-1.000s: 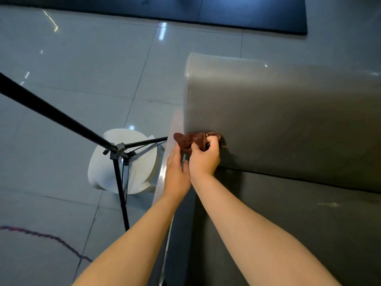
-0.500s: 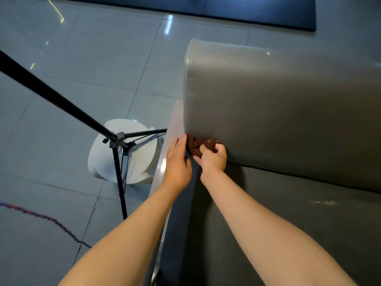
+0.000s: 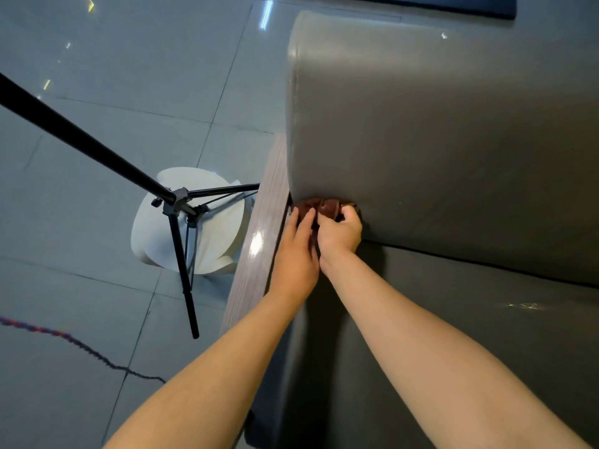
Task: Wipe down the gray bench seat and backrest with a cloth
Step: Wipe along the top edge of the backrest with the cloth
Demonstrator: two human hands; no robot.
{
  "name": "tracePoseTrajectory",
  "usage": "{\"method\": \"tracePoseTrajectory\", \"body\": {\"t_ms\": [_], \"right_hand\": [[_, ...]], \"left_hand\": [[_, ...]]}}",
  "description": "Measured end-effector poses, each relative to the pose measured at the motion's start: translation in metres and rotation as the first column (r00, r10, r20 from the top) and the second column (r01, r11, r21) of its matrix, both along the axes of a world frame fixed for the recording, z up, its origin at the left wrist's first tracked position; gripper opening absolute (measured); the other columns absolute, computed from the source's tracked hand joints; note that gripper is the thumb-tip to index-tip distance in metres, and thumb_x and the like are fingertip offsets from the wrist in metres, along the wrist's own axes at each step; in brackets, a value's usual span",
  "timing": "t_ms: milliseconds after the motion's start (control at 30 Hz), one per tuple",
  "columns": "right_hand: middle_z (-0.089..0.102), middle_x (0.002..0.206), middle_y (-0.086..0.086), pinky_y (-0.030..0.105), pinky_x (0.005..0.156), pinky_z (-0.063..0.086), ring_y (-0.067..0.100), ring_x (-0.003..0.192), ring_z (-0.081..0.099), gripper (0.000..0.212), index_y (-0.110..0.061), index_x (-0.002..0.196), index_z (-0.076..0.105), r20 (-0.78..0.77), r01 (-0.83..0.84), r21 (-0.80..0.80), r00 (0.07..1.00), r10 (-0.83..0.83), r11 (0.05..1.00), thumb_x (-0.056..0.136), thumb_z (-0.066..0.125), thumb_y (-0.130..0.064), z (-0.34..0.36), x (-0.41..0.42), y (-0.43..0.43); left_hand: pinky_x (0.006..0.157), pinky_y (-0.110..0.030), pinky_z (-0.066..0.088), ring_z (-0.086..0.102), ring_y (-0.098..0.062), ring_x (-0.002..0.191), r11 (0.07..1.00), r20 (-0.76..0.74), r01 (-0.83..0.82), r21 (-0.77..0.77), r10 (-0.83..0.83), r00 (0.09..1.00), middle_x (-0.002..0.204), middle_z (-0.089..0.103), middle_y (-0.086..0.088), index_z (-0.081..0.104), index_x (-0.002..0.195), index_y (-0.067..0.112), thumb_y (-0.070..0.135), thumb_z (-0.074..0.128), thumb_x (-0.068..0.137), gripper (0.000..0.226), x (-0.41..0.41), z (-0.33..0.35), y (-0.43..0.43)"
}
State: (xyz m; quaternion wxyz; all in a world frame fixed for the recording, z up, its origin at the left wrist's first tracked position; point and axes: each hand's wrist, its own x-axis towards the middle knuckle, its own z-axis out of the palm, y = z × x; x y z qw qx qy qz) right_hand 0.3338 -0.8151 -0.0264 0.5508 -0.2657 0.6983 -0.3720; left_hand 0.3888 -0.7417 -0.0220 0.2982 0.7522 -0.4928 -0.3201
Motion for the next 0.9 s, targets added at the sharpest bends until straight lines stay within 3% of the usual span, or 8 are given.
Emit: {"method": "tracePoseTrajectory", "body": {"t_ms": [100,200,267,433,567,700,800,900], "right_hand": [[0.074,0.101,0.003,0.035,0.078,0.062,0.020,0.090,0.071,0.014,-0.021,0.100,0.071,0.051,-0.096,0.181,0.995,0.088,0.979,0.089,0.075,-0.013,-0.007,-0.003,0.002],[0.072,0.109,0.008,0.044,0.086,0.061,0.025,0.097,0.069,0.020,-0.026,0.107,0.069,0.121,-0.266,0.270,0.963,0.242,0.925,0.093,0.066,-0.012,-0.014,-0.013,0.018],[0.069,0.117,0.004,0.042,0.094,0.057,0.022,0.106,0.066,0.030,-0.030,0.116,0.069,0.160,-0.382,0.235,0.922,0.352,0.894,0.097,0.057,-0.010,-0.014,-0.019,0.030],[0.069,0.116,0.004,0.041,0.092,0.057,0.022,0.104,0.067,0.036,-0.040,0.102,0.066,0.049,-0.318,0.205,0.948,0.314,0.926,0.098,0.047,-0.009,-0.013,-0.039,0.025],[0.065,0.117,0.001,0.030,0.085,0.049,0.018,0.106,0.059,0.022,-0.029,0.118,0.062,-0.017,-0.290,0.163,0.955,0.296,0.943,0.102,0.053,-0.018,-0.019,-0.062,0.008],[0.061,0.113,-0.001,0.019,0.068,0.041,0.016,0.102,0.054,0.016,-0.025,0.115,0.063,-0.014,-0.300,0.167,0.952,0.306,0.939,0.103,0.053,-0.019,-0.025,-0.074,-0.008],[0.063,0.113,0.000,0.030,0.080,0.046,0.018,0.106,0.057,0.012,-0.030,0.098,0.062,0.024,-0.306,0.203,0.951,0.308,0.930,0.102,0.053,-0.022,-0.026,-0.075,-0.010],[0.064,0.122,0.001,0.038,0.095,0.049,0.018,0.113,0.058,0.014,-0.030,0.105,0.064,0.052,-0.283,0.238,0.959,0.279,0.929,0.103,0.051,-0.024,-0.019,-0.079,-0.012]], "left_hand": [[0.115,-0.026,0.030,0.036,-0.004,0.140,0.964,-0.349,-0.226,0.137,0.261,0.900,0.152,0.038,0.013,0.034,0.156,0.029,0.027,0.041,0.109,0.047,-0.012,0.000,-0.008],[0.109,-0.043,0.047,0.061,-0.019,0.122,0.815,-0.695,-0.361,0.453,0.577,0.430,0.135,0.063,-0.003,0.048,0.145,0.022,0.039,0.042,0.108,0.042,-0.011,-0.009,-0.011],[0.105,-0.045,0.051,0.065,-0.025,0.118,0.768,-0.718,-0.348,0.538,0.634,0.288,0.130,0.066,-0.010,0.049,0.144,0.015,0.039,0.057,0.102,0.050,-0.004,-0.018,-0.010],[0.101,-0.039,0.050,0.065,-0.027,0.112,0.682,-0.510,-0.490,0.543,0.731,0.454,0.125,0.068,-0.010,0.056,0.134,0.011,0.028,0.065,0.098,0.041,-0.013,-0.025,-0.022],[0.112,-0.044,0.043,0.056,-0.030,0.126,0.558,-0.512,-0.667,0.494,0.807,0.295,0.139,0.058,-0.010,0.045,0.145,0.008,0.026,0.058,0.100,0.050,-0.028,-0.030,-0.050],[0.110,-0.047,0.045,0.059,-0.029,0.120,0.573,-0.553,-0.648,0.502,0.788,0.269,0.133,0.060,-0.011,0.044,0.144,0.013,0.017,0.052,0.100,0.044,-0.032,-0.045,-0.070],[0.107,-0.046,0.049,0.063,-0.026,0.115,0.616,-0.567,-0.624,0.481,0.761,0.314,0.127,0.065,-0.009,0.049,0.141,0.017,0.013,0.055,0.098,0.044,-0.047,-0.055,-0.065],[0.104,-0.045,0.052,0.066,-0.024,0.111,0.681,-0.615,-0.547,0.487,0.712,0.340,0.123,0.068,-0.007,0.051,0.141,0.018,0.011,0.057,0.098,0.044,-0.066,-0.049,-0.063]]}}
